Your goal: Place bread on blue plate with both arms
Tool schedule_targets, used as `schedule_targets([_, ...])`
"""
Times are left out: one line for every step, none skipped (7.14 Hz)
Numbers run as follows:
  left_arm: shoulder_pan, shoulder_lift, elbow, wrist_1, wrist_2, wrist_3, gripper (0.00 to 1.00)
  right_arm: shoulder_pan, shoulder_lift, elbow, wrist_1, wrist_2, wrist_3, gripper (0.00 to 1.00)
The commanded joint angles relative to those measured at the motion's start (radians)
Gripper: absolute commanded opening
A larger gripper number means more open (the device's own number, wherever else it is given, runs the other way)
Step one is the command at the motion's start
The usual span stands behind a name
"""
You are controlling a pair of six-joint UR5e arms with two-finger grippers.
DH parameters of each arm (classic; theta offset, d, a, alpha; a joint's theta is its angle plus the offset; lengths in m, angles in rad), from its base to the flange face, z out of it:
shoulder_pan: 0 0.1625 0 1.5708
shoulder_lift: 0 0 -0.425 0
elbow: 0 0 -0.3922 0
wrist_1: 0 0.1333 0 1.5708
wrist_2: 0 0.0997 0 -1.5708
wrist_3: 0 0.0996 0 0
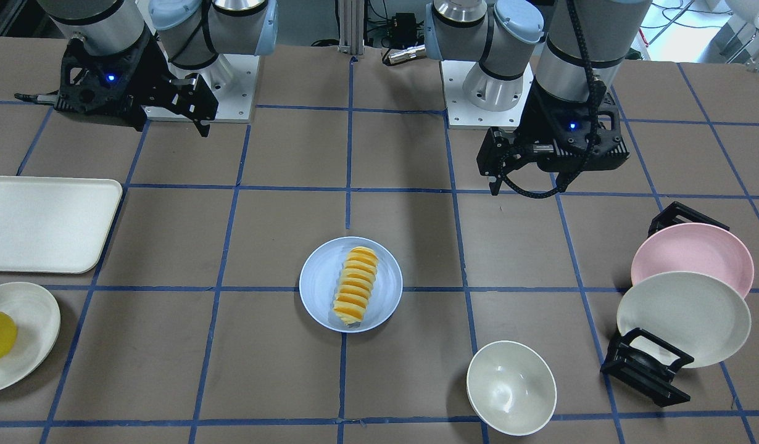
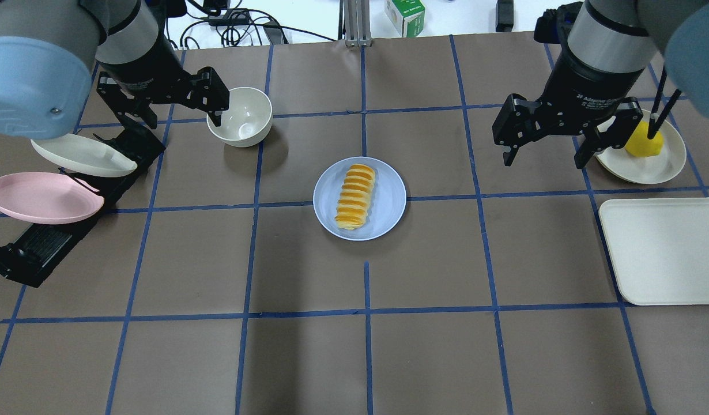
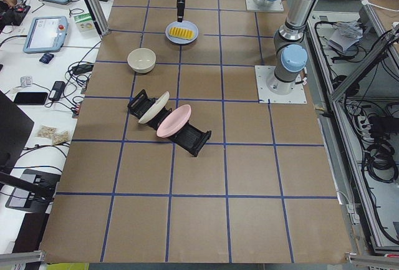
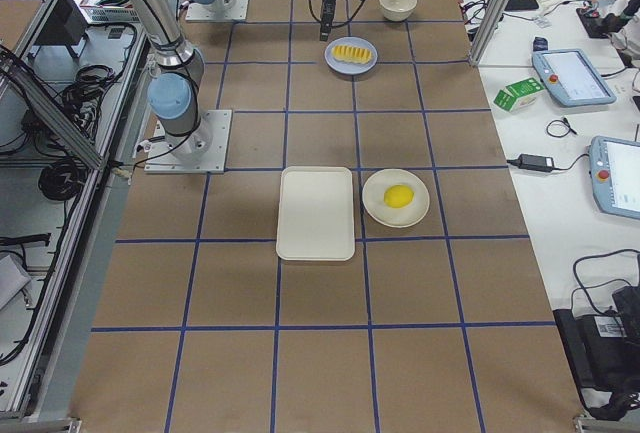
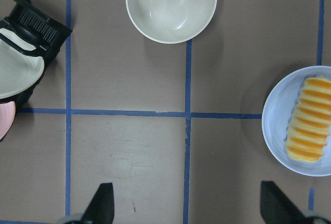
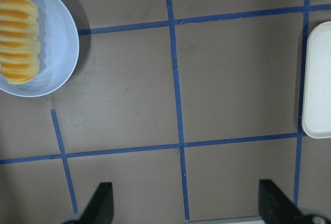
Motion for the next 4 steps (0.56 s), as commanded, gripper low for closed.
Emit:
schedule_targets([0.000,-0.005,0.000,0.000,0.002,-0.002,1.00,0.001,0.001,-0.008,-0.006,-0.016,0.015,1.00])
schedule_targets([0.002,-0.006,0.000,0.000,0.000,0.000,1.00,0.001,-0.007,-0.011,-0.005,-0.004,0.018,1.00])
schedule_targets([0.002,-0.004,0.000,0.000,0.000,0.000,1.00,0.004,-0.013,-0.012,-0.003,0.001,0.015,1.00])
schedule_targets([0.002,-0.004,0.000,0.000,0.000,0.000,1.00,0.005,-0.013,-0.015,-0.009,-0.001,0.009,1.00])
